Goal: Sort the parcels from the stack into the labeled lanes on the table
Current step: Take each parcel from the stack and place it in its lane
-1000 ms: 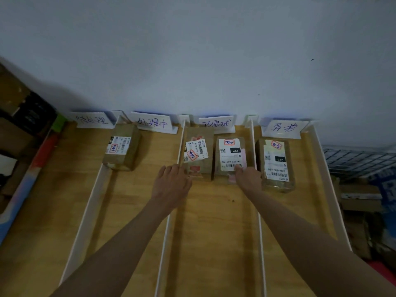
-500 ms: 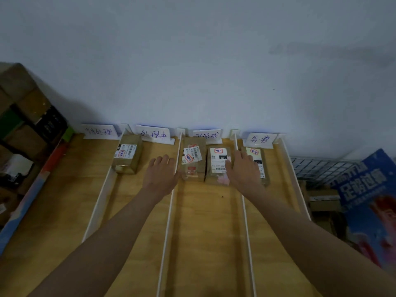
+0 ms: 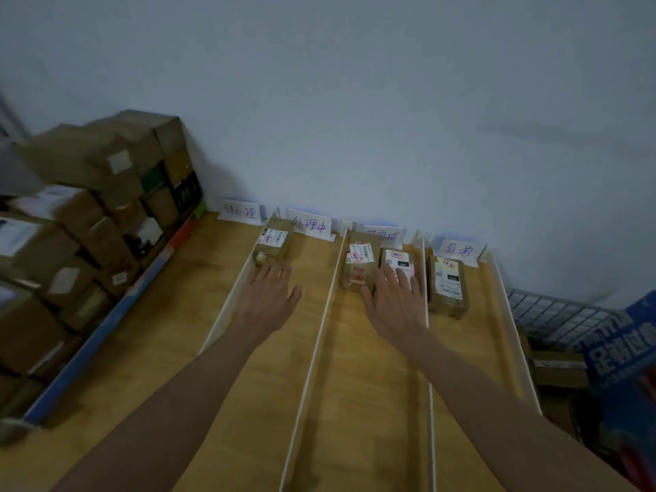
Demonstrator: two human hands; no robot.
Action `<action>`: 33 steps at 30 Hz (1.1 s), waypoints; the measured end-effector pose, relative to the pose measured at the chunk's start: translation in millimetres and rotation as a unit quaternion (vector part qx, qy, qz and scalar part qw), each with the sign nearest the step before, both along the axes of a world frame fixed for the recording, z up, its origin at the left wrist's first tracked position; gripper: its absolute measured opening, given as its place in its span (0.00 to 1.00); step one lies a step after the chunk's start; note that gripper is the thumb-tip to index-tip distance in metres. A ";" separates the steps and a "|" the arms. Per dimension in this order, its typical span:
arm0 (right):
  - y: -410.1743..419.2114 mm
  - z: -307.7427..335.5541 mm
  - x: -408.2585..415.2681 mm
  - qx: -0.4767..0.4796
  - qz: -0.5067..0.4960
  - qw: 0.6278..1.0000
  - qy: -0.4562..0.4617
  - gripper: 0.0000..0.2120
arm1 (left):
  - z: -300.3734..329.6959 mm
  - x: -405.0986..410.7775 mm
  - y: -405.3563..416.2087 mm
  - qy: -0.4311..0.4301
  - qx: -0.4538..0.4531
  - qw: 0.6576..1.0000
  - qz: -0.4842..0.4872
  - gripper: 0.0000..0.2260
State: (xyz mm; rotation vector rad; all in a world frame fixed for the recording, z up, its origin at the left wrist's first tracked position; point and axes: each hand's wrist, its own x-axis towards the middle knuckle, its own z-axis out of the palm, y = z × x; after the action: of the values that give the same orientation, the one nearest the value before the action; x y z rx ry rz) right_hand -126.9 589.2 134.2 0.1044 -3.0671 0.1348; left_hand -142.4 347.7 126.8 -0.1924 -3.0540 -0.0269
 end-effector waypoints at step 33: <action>-416.7 66.3 113.1 -0.112 0.242 0.964 0.011 0.22 | 75.9 264.6 -407.3 0.068 -0.032 0.954 0.290 0.22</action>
State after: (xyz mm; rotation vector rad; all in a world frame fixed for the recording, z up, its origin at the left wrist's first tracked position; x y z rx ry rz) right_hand -13.8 172.5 200.5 0.8311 -2.9092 0.4959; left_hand 122.2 -59.6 202.7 0.6705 -2.8463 0.1154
